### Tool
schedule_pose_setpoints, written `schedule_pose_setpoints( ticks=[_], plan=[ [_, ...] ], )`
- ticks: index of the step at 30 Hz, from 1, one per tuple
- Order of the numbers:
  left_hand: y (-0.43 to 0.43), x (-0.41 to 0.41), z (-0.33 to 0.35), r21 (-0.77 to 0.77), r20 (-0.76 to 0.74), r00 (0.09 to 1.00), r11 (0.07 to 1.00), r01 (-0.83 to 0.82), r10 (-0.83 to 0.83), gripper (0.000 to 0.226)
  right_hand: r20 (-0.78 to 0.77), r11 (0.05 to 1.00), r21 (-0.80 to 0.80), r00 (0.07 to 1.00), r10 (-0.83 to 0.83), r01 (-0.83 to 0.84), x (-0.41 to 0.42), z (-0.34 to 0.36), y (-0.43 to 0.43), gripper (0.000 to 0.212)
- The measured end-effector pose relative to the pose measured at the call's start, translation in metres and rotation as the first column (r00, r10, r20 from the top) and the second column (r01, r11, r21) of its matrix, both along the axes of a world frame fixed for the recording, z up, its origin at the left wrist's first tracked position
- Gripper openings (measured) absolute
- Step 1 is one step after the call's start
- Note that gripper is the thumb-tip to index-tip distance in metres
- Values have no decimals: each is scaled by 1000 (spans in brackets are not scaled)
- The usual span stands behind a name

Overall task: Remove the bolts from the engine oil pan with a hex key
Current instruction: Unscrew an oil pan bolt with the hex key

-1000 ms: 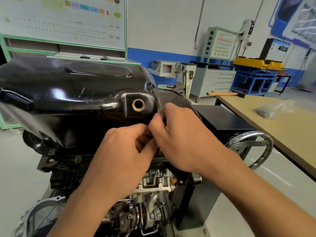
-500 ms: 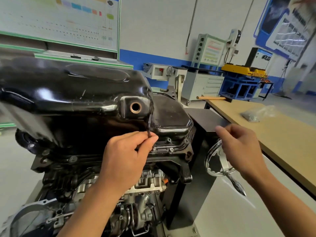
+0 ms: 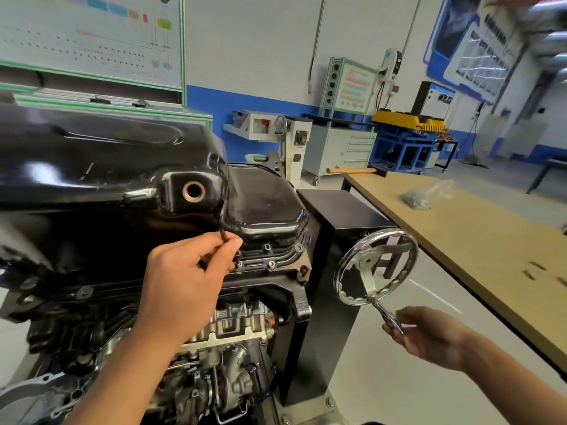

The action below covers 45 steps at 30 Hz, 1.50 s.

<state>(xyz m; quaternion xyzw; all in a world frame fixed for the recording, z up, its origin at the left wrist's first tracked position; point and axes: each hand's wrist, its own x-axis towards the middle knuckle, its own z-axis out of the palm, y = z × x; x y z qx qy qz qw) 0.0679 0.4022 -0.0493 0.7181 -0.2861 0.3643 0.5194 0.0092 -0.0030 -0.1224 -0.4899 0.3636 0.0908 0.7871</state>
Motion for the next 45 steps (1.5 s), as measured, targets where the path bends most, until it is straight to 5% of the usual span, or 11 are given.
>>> schedule_pose_setpoints(
  ticks=[9, 15, 18, 22, 27, 35, 37, 39, 42, 43, 45],
  plan=[
    [2, 4, 4, -10, -34, 999, 1000, 16, -16, 12, 163, 892, 151, 880, -447, 425, 26, 73, -4, 30],
    [3, 13, 6, -21, -44, 999, 1000, 14, -15, 11, 255, 994, -103, 967, 9, 18, 29, 73, 95, 29],
    [7, 16, 8, -34, -68, 997, 999, 24, -26, 13, 168, 846, -534, 979, 116, -8, 22, 3, 117, 26],
    [12, 21, 11, -15, -69, 997, 1000, 23, -24, 12, -15, 418, -908, 999, 51, -35, 13, -25, 69, 36],
    [13, 20, 13, -3, -60, 998, 1000, 19, -19, 11, -65, 327, -941, 994, 84, -89, 19, -31, 51, 40],
    [12, 16, 19, 38, -60, 998, 999, 31, -29, 12, -20, 465, -882, 991, 132, -79, 21, -37, 78, 37],
    [14, 16, 18, 22, -49, 998, 999, 33, -32, 9, -164, 387, -896, 973, 165, -217, 17, -16, 84, 50],
    [15, 16, 16, -3, -36, 999, 1000, 26, -26, 11, -293, 186, -932, 948, 122, -312, 10, 15, 90, 72],
    [11, 18, 14, -24, -2, 1000, 1000, -6, 6, 19, 16, -71, -997, 998, 66, 21, 1, 70, 114, 62],
    [9, 19, 15, -23, 7, 1000, 1000, -13, 13, 19, 267, -21, -962, 953, 144, 273, 0, 86, 133, 48],
    [4, 19, 18, -6, 33, 999, 1000, -18, 18, 16, 701, 295, -711, 616, 358, 638, 8, 112, 183, 21]
  ],
)
